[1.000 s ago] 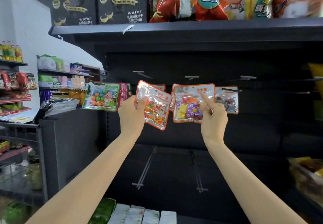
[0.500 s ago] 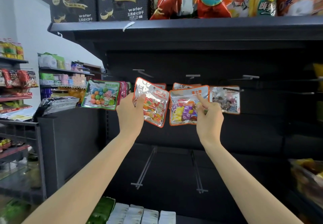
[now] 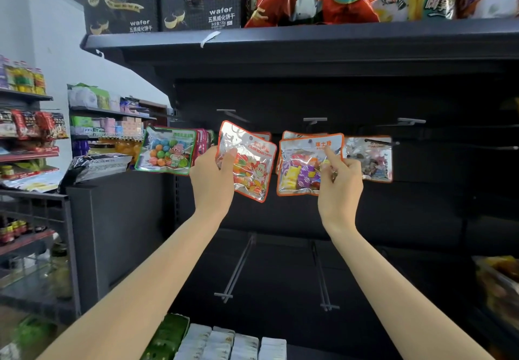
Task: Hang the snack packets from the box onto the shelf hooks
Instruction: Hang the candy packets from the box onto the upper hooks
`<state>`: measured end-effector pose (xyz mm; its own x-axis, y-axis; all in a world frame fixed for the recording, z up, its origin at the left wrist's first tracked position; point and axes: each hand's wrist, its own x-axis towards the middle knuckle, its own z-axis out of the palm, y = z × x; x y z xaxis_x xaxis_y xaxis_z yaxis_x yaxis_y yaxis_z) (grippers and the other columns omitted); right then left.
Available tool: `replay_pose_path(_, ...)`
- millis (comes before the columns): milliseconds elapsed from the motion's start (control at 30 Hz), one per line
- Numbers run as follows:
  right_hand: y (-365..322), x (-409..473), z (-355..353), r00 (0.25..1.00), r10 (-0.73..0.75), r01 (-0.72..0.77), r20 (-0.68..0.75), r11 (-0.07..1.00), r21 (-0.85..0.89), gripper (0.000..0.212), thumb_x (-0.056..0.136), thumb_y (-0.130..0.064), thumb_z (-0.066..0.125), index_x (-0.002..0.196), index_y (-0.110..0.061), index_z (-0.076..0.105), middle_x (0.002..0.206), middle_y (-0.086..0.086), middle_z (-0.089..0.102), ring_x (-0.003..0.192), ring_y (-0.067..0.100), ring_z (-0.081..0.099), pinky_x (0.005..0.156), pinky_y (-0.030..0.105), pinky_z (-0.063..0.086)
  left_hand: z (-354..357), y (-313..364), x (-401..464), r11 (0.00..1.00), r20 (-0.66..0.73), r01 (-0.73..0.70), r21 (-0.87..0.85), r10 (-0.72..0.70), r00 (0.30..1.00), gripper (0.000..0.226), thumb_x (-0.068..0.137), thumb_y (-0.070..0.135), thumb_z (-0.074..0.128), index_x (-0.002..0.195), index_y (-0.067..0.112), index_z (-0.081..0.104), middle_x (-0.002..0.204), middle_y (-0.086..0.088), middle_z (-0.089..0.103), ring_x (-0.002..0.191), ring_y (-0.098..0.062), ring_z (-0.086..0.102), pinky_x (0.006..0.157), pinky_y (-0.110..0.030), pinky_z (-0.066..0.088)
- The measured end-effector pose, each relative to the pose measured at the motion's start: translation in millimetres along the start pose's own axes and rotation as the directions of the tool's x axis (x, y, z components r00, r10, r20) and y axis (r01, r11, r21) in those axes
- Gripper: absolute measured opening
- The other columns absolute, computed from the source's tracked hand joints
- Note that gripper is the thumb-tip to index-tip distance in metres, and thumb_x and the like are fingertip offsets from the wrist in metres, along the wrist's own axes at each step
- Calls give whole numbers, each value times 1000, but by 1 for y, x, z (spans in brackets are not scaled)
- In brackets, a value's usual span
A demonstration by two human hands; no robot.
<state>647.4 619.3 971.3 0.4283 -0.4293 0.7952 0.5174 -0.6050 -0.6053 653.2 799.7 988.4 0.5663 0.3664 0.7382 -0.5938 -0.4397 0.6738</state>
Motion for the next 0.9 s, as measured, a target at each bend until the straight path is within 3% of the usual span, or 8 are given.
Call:
replay_pose_path(67,1,2,2,1000,8,-8,11,1000,-20,41,98,-8,46,138,-17,48,108,1,41,87,8,44,67,8,37,0,0,0,1000,0,-10,7,10,1000,21,96,30,49,89,13,57,90,-2,64,91,-19,61,84,-36,50)
replay_pose_path(200,6,15,9,991,29,-5,132,985,-175,48,98,-14,47,145,-19,37,125,8,37,73,8,46,72,25,41,0,3,0,1000,-5,-19,10,19,1000,20,96,31,49,89,13,56,88,2,61,87,-14,61,85,-33,49)
replay_pose_path(433,19,48,32,865,284,-54,414,873,-485,83,91,-20,60,152,-26,5,142,18,14,119,37,44,92,44,45,2,4,0,1000,24,-4,-10,4,1000,21,97,30,49,94,12,58,93,-1,64,85,-12,61,74,-19,47)
replay_pose_path(567,20,56,41,854,370,-97,365,803,-588,66,88,-17,62,145,-20,29,148,19,3,138,37,9,107,48,29,0,5,2,1000,19,-11,1,11,1000,23,97,30,48,95,10,59,90,3,62,78,-7,59,64,-6,40)
replay_pose_path(667,15,44,41,937,200,17,285,792,-611,42,88,-18,61,127,-7,47,144,23,13,134,39,17,107,46,29,-4,3,5,1000,11,7,-18,-7,1000,21,97,29,49,90,12,57,79,10,58,71,-4,57,57,-2,41)
replay_pose_path(733,10,31,40,964,46,109,261,829,-549,33,88,-15,59,119,-5,50,134,21,25,123,36,27,99,39,34,-8,-1,8,998,-15,32,-51,-33,999,22,96,29,50,84,11,57,75,9,58,71,-6,59,61,-6,46)
replay_pose_path(800,3,20,43,949,-30,147,314,923,-356,23,90,-11,55,113,-8,51,125,15,35,118,30,35,90,31,37,-13,-6,12,986,-46,113,-121,-119,992,23,95,29,52,79,14,59,77,4,61,78,-12,63,72,-25,52)
replay_pose_path(900,-17,10,47,879,9,-40,477,998,55,20,97,-14,49,116,-16,49,110,2,55,105,22,57,77,25,49,-19,-11,15,928,-49,260,-267,-283,958,21,94,27,54,75,22,59,86,-1,67,85,-17,67,81,-39,56)
